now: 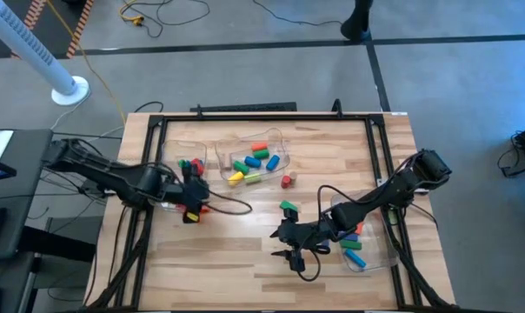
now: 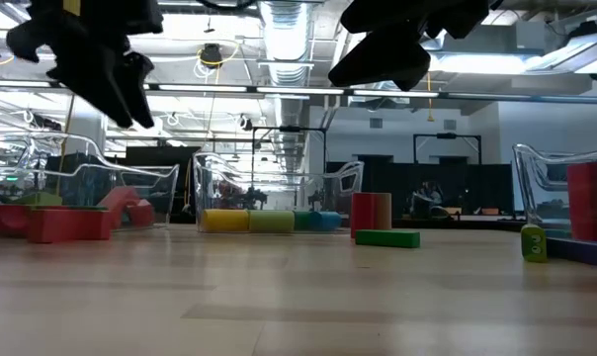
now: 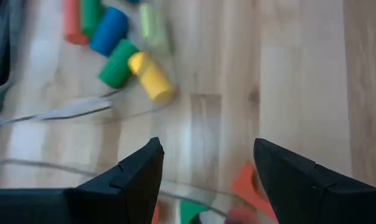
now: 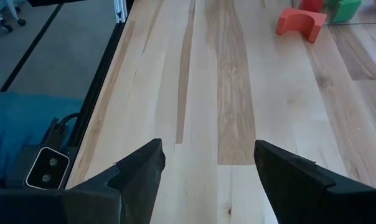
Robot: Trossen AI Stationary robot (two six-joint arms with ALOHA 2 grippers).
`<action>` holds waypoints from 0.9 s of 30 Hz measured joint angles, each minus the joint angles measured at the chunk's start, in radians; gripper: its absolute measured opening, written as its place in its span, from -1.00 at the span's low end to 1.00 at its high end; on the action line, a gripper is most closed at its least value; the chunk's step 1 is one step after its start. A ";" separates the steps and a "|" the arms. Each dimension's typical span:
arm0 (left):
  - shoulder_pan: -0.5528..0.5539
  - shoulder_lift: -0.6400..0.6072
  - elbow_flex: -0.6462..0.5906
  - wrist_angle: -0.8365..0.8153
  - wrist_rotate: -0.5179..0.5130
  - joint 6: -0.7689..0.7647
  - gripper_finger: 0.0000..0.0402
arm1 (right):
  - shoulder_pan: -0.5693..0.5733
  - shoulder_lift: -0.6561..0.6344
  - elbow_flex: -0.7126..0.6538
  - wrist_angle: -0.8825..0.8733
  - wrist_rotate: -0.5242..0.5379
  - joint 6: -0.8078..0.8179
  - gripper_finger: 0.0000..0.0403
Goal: Sort blocks by size
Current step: Adjust the orange arch block to the left middle of the table
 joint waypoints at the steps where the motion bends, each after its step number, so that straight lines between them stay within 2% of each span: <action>1: -0.006 0.022 0.000 0.006 0.004 0.011 0.22 | 0.000 0.000 0.000 0.000 0.000 -0.001 0.40; 8: -0.073 0.152 0.000 0.096 0.032 0.107 0.22 | 0.000 0.000 0.000 0.000 0.000 -0.001 0.40; 12: -0.104 0.196 0.000 0.128 0.089 0.110 0.22 | 0.000 0.000 0.000 0.000 0.000 -0.001 0.40; 20: -0.203 0.246 0.000 0.147 0.213 0.004 0.22 | -0.012 0.000 0.000 -0.001 0.000 -0.003 0.40; 27: -0.297 0.245 0.000 0.062 0.238 -0.163 0.22 | -0.030 0.000 0.000 -0.002 0.001 -0.017 0.40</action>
